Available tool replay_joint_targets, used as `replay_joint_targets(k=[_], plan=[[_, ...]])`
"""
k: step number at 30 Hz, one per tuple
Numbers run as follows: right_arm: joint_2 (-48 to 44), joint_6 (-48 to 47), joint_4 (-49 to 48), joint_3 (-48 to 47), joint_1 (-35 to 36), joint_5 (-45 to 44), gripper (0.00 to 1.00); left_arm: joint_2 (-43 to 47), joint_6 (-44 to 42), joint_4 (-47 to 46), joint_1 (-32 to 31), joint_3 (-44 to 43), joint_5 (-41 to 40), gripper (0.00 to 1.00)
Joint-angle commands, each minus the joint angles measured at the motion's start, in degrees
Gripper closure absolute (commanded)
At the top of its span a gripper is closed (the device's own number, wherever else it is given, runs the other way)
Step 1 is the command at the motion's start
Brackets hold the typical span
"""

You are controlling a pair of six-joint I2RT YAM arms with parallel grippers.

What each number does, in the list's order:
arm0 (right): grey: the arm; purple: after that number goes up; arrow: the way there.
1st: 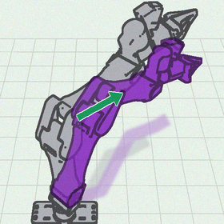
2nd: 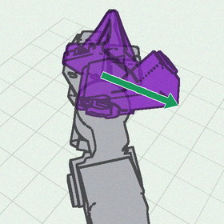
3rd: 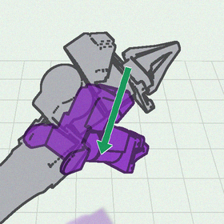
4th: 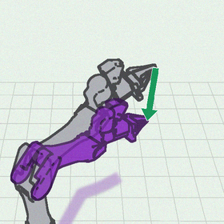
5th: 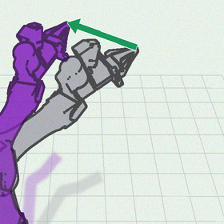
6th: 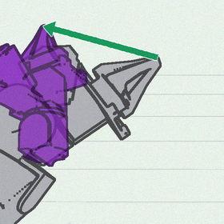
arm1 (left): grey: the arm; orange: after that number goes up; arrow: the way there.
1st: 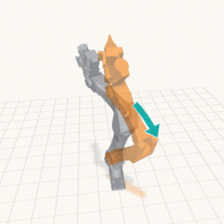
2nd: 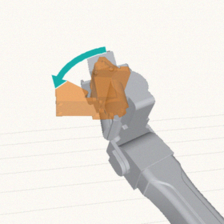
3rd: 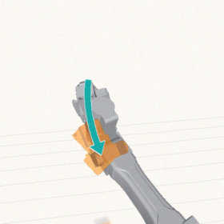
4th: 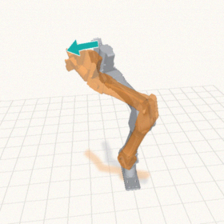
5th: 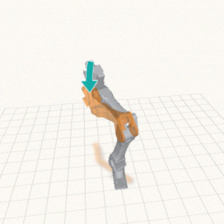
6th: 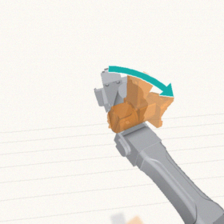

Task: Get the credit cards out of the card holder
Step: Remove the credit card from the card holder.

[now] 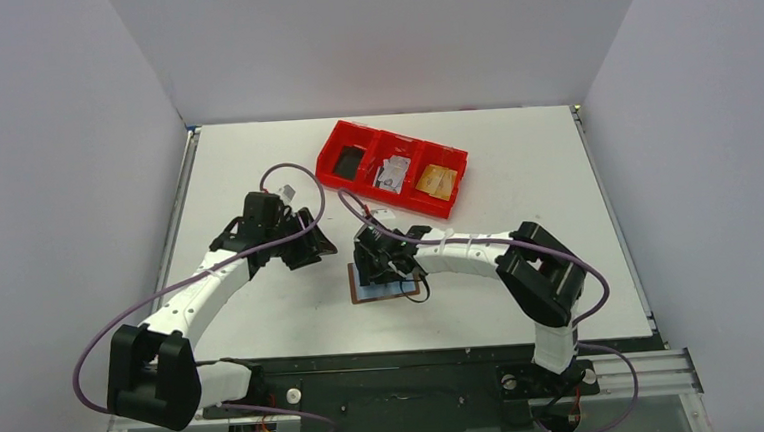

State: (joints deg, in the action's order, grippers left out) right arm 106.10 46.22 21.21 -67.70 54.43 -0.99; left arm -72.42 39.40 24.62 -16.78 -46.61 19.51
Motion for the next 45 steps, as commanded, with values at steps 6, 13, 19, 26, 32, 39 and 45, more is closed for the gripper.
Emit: replay_joint_targets(k=[6,13,19,26,32,39,45], plan=[[2.17,-1.73,2.68,-3.51,0.81,-2.84,0.52,0.3,-0.2,-2.24,0.34,-0.21,-0.14,0.51],[4.75,-2.88,6.08,-4.93,1.31,-3.52,0.52,0.21,-0.12,-2.61,0.31,0.2,0.01,0.51],[5.98,-2.91,6.53,-4.42,1.4,-3.33,0.59,0.08,0.02,-2.83,0.34,0.38,0.25,0.51],[6.71,-3.46,5.01,-2.84,0.14,-0.27,0.73,0.32,-0.1,-2.8,0.34,0.78,0.27,0.51],[6.31,-3.89,2.56,-0.63,-2.52,3.62,0.93,-0.02,-0.04,-2.81,0.25,1.08,0.44,0.51],[6.4,-3.15,-2.29,3.27,-6.55,10.88,1.0,-1.59,0.16,-3.72,-0.15,1.3,1.07,0.51],[7.76,-1.57,-8.2,6.49,-9.3,16.86,1.0,-4.51,0.69,-5.39,-2.25,1.64,0.74,0.59]])
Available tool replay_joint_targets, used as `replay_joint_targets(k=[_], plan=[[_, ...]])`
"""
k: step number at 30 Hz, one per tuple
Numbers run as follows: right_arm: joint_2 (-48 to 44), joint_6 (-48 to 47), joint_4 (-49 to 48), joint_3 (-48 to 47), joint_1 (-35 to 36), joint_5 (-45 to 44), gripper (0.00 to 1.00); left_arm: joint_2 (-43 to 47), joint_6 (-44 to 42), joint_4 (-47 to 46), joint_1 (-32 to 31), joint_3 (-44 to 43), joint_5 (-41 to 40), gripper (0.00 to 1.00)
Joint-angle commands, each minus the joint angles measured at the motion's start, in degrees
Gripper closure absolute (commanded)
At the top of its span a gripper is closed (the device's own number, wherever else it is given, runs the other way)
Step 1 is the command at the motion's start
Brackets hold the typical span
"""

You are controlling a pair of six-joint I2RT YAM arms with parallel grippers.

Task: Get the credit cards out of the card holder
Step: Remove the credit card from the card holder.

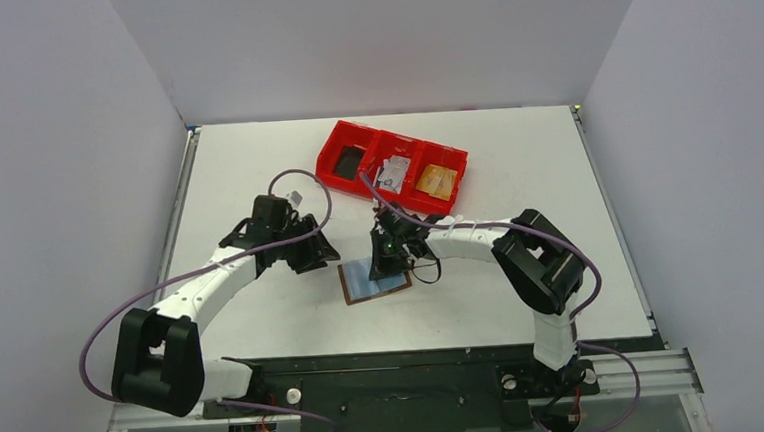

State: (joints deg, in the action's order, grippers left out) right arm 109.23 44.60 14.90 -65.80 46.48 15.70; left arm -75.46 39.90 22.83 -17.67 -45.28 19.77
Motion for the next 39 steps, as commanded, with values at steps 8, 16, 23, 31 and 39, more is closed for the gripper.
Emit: replay_joint_targets(k=[8,16,23,31,39], plan=[[6.22,1.49,-5.48,6.45,-2.9,3.47,1.0,-6.31,1.34,-5.06,-5.79,0.01,-1.31,0.89],[6.23,1.68,-6.28,7.12,-3.3,3.74,1.0,-9.35,1.31,-5.96,-7.38,-0.09,-3.6,1.0],[6.27,1.89,-6.94,8.08,-3.47,3.73,1.0,-11.1,0.61,-5.82,-8.46,-0.03,-6.04,1.0],[6.24,1.91,-6.91,8.06,-3.5,3.76,1.0,-12.99,0.56,-6.75,-9.45,0.18,-6.27,1.0],[5.59,1.65,-6.86,8.19,-3.55,3.47,1.0,-15.09,0.61,-7.79,-10.36,-0.11,-6.22,1.0]])
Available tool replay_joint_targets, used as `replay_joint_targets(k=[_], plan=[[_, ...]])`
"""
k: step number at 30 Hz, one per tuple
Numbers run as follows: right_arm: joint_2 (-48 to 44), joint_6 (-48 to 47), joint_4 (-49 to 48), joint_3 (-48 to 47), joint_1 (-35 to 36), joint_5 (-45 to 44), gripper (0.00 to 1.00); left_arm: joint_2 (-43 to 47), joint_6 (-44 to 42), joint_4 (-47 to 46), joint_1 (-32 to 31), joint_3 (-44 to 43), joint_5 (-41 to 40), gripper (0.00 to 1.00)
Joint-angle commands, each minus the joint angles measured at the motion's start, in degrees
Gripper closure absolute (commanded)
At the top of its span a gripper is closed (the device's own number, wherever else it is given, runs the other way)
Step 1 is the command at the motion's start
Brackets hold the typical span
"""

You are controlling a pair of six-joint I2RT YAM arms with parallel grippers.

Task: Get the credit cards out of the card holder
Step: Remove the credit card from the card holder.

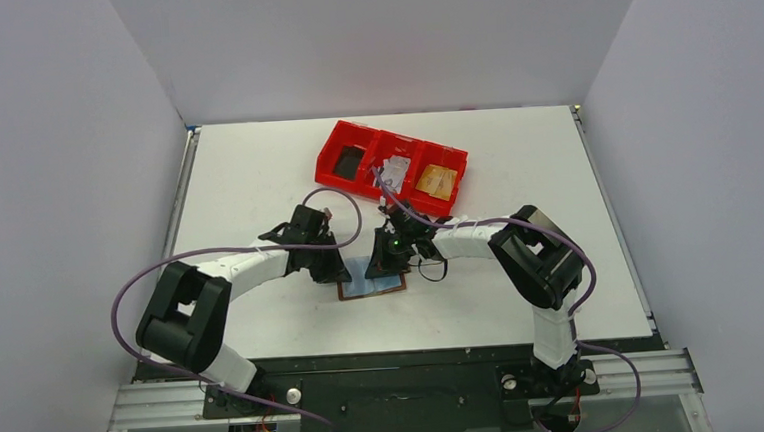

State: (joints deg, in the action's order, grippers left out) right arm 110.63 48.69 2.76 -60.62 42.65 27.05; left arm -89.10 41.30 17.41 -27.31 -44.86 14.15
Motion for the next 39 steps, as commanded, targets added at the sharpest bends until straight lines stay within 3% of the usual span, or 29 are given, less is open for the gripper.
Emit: replay_joint_targets(k=[1,13,21,39], plan=[[4.13,-2.45,5.31,2.99,0.3,-7.88,1.0,-1.66,-0.67,-2.62,-0.88,-0.55,-0.61,1.0],[2.39,-3.05,6.67,1.85,0.4,-9.23,1.0,-5.07,0.38,-3.86,-2.12,-1.57,-0.45,1.0],[-3.98,-2.68,7.81,0.13,0.3,-9.51,0.68,-5.18,0.71,-3.43,-2.22,-1.98,-1.14,1.0],[-17.32,-2.9,14.88,-2.27,-1.98,-14.3,0.61,-2.81,0.54,-2.21,-3.97,-6.94,0.75,1.0]])
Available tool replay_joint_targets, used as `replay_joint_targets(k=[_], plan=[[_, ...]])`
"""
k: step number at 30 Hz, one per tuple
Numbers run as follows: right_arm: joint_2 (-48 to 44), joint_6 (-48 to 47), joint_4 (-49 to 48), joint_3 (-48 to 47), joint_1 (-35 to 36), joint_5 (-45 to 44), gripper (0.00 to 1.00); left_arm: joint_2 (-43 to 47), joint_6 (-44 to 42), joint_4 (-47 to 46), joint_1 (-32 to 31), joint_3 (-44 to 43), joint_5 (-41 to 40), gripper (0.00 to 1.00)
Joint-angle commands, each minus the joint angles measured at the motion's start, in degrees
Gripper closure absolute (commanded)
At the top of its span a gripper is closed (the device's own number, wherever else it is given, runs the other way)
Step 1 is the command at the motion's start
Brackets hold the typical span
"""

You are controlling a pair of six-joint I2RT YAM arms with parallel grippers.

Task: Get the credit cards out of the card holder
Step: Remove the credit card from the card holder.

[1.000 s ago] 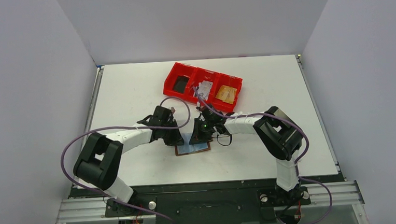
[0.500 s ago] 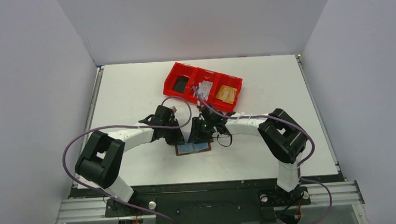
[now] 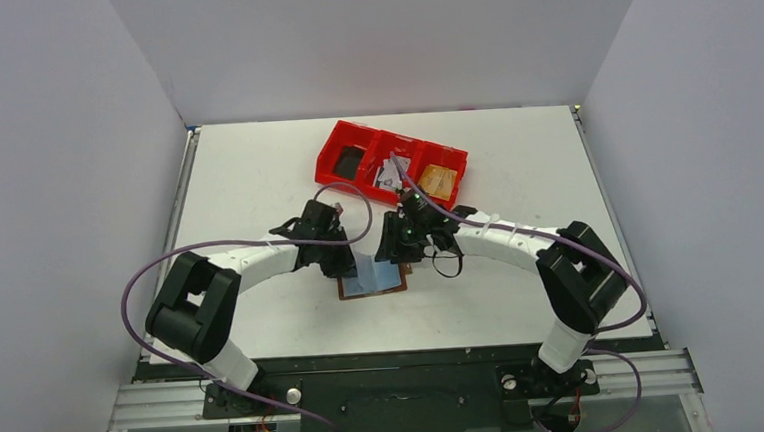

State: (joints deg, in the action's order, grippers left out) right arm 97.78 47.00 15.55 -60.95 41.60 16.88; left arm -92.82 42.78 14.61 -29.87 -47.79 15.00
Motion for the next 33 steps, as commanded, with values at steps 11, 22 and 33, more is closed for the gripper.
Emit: replay_joint_targets(k=[11,22,33], plan=[[-8.32,-2.09,4.22,-0.58,-2.43,-8.32,0.61,-4.59,-0.93,-0.2,-4.62,-10.66,1.04,1.0],[-9.25,-2.1,4.83,1.02,-2.53,-9.19,0.61,-11.1,0.22,-3.17,-6.16,-12.3,2.53,1.0],[-7.48,-3.42,8.43,-3.18,1.77,-13.32,0.61,-3.61,-1.8,2.05,-3.77,-13.82,-0.46,0.97]])
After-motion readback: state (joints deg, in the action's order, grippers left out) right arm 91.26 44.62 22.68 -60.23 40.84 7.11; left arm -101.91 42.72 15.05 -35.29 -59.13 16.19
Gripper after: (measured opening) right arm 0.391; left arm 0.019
